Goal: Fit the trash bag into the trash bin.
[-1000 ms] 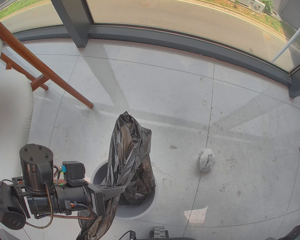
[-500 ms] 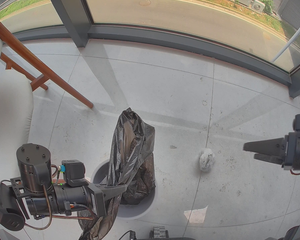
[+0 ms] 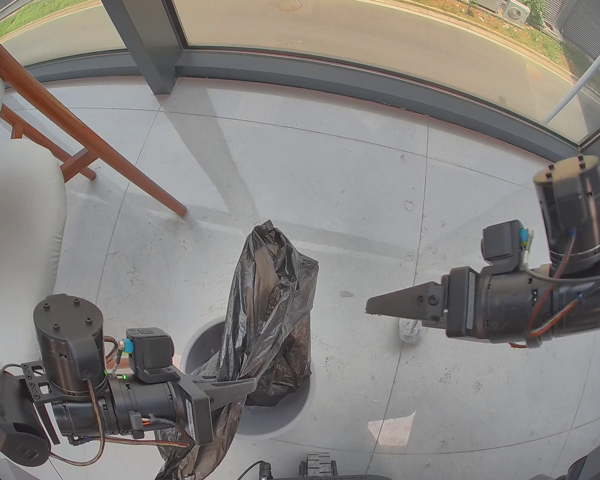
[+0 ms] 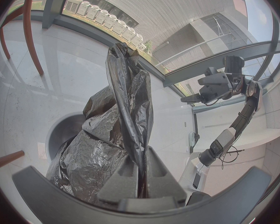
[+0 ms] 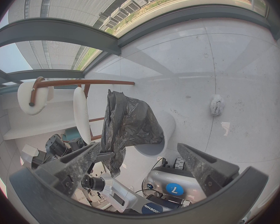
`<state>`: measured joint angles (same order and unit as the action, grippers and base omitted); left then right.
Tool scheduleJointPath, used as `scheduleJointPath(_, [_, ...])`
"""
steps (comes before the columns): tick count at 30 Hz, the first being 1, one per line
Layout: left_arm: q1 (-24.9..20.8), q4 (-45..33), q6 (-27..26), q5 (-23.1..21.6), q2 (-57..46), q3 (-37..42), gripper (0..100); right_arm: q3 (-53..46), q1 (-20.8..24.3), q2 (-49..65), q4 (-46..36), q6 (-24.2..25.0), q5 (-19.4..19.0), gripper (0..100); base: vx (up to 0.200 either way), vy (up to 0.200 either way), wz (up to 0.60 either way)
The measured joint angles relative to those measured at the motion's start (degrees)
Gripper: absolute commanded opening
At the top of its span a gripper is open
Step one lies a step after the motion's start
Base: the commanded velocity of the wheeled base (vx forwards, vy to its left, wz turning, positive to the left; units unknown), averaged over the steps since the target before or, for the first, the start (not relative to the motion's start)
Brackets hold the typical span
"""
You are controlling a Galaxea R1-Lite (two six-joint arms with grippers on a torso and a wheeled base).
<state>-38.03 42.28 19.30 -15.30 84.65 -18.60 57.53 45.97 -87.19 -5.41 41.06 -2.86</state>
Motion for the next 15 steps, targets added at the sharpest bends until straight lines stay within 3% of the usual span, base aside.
scheduleJointPath(15, [-0.2, 0.0, -2.1, 0.0, 0.0, 0.7, 0, 8.2, 3.2, -9.8, 0.0, 0.0, 2.1, 100, 0.0, 0.0, 0.0])
